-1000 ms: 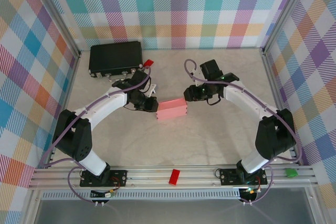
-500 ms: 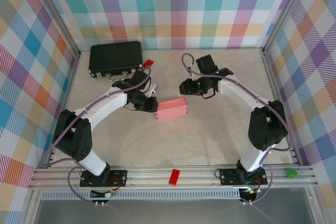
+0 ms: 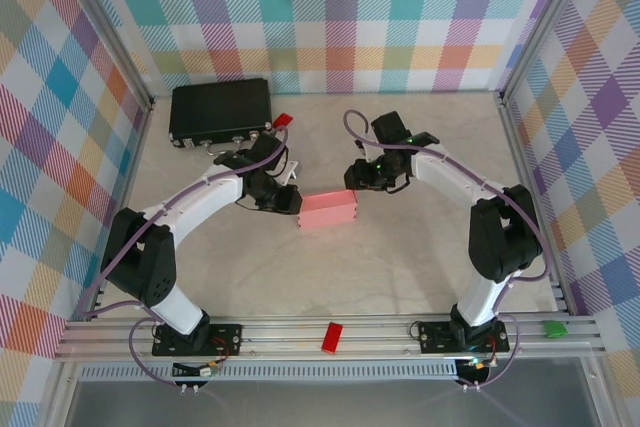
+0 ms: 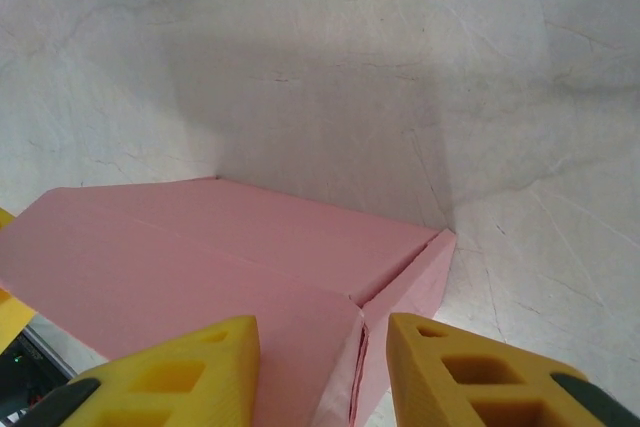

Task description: Fold the paper box

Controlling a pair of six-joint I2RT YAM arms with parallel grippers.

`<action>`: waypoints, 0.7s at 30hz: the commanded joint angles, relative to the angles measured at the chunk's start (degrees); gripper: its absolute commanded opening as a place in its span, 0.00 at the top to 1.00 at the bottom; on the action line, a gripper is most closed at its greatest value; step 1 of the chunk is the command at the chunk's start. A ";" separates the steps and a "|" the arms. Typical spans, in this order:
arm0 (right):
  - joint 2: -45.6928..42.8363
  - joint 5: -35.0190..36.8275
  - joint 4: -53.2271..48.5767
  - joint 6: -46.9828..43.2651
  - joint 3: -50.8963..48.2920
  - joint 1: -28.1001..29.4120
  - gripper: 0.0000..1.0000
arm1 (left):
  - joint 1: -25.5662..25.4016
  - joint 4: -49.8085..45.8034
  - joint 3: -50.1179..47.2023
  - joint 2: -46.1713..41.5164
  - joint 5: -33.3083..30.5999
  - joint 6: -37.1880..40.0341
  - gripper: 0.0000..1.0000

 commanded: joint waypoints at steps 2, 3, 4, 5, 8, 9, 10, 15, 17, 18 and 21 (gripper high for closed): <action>0.02 -0.60 -1.24 -0.27 -0.93 -0.03 0.62 | -0.76 -2.32 2.01 -0.70 1.61 0.46 0.73; 0.05 -0.42 -1.17 -0.17 -1.03 -0.02 0.62 | -0.75 -2.30 2.23 -0.87 1.73 0.52 0.71; 0.09 -0.31 -1.16 -0.12 -1.00 0.02 0.62 | -0.75 -2.33 2.33 -1.12 1.83 0.46 0.68; 0.03 -0.31 -1.30 -0.25 -1.11 -0.08 0.62 | -0.75 -2.32 2.45 -1.37 2.05 0.46 0.66; 0.09 -0.19 -1.18 -0.17 -1.29 -0.01 0.62 | -0.76 -1.78 2.60 -2.60 3.09 0.33 0.62; 0.08 -0.23 -1.19 -0.19 -1.38 -0.06 0.62 | -0.72 -1.35 2.46 -3.17 3.70 0.13 0.61; 0.10 -0.31 -1.14 -0.04 -1.47 -0.07 0.62 | -0.75 -0.88 2.48 -3.85 4.27 -0.03 0.59; -0.15 -0.05 -1.22 -0.25 -1.71 -0.05 0.62 | -0.67 3.61 1.51 -7.75 3.74 -2.52 0.49; -0.09 -0.04 -1.15 -0.21 -1.73 -0.01 0.62 | -0.67 5.10 1.43 -8.34 1.44 -4.23 0.47; -0.09 -0.05 -1.01 -0.10 -1.73 -0.04 0.62 | -0.58 5.76 1.44 -8.29 0.24 -5.09 0.46; -0.15 0.04 -1.14 -0.16 -1.82 0.00 0.62 | -0.50 7.65 1.58 -7.44 -1.97 -8.11 0.45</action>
